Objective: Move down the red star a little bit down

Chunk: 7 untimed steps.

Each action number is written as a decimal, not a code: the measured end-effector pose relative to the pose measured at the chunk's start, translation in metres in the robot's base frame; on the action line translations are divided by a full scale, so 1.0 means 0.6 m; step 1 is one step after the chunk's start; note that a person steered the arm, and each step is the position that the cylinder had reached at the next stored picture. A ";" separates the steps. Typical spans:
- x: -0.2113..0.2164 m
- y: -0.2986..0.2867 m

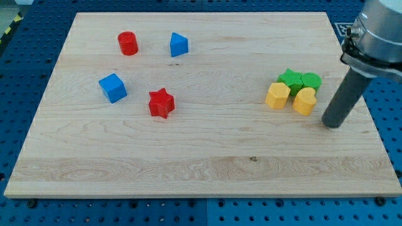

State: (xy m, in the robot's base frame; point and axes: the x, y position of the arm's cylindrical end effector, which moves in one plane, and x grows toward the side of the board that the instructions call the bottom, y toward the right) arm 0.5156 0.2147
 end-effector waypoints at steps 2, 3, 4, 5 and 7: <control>0.036 -0.110; 0.036 -0.154; 0.008 -0.191; -0.032 -0.218; -0.093 -0.299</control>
State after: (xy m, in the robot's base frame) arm 0.4597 0.0355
